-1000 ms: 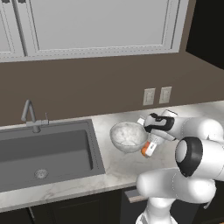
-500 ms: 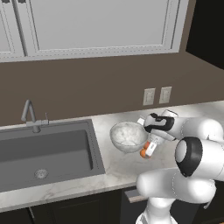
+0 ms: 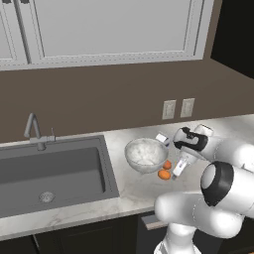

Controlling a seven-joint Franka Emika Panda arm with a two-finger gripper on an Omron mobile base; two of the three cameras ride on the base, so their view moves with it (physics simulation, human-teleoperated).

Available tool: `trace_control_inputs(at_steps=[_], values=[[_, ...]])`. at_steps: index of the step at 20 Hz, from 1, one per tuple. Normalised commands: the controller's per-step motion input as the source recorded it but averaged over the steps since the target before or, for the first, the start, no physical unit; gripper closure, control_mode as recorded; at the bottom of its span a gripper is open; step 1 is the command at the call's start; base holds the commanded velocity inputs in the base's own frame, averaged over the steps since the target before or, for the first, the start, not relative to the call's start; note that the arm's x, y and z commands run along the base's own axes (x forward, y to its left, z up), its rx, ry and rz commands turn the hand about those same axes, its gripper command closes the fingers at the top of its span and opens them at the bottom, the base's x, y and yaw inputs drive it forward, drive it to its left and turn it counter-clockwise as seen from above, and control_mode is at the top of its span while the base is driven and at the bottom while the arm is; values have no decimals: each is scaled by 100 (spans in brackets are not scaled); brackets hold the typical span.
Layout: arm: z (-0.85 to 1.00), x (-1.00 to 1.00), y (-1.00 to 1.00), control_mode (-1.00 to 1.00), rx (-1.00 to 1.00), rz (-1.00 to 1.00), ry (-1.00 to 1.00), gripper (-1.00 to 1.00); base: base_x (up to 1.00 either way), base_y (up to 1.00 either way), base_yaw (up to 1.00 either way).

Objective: Gather the eggs and milk located in the vicinity of the sink area and place them right next to the bowl.

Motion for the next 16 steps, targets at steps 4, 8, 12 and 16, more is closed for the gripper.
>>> trace_control_inputs(at_steps=[4,8,12,16], values=[[64,-14,-33,-100,1,-19,0,-100,0,0,0],[66,-13,-11,-100,0,-26,8,-100,0,0,0],[52,-28,0,-100,0,-34,12,-100,0,0,0],[41,-63,9,-100,-1,-30,0,-100,0,0,0]])
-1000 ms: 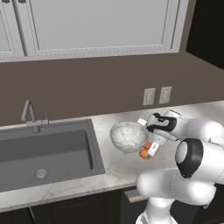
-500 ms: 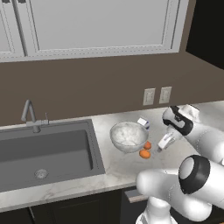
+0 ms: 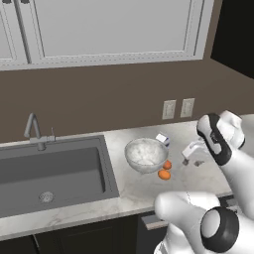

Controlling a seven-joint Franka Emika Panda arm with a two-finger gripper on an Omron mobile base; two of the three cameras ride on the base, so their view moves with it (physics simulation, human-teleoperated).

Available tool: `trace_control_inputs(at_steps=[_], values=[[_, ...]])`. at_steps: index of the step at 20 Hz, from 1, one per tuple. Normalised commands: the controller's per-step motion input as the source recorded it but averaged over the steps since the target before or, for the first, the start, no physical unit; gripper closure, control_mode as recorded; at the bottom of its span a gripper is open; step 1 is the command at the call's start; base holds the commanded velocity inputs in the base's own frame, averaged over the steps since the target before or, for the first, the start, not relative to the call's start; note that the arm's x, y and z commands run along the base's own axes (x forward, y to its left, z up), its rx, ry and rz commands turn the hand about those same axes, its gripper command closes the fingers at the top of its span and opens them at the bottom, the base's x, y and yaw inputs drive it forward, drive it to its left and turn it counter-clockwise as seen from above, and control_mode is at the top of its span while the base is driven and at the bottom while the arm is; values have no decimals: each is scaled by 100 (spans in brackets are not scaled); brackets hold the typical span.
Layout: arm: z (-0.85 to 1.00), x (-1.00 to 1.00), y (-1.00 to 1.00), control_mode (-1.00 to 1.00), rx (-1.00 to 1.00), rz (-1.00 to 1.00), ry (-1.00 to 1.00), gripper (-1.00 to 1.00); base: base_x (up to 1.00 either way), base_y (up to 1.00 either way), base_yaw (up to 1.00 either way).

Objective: Gather the eggs and milk located in the vicinity of the sink area and place them right next to the bowl.

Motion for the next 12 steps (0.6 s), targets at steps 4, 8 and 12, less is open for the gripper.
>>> trace_control_inputs(at_steps=[4,8,12], values=[[40,-67,18,-100,-10,-20,-15,-100,0,0,0],[42,-57,21,-100,-21,-14,-18,-100,0,0,0],[40,-46,28,-100,-27,-4,-16,-100,0,0,0]])
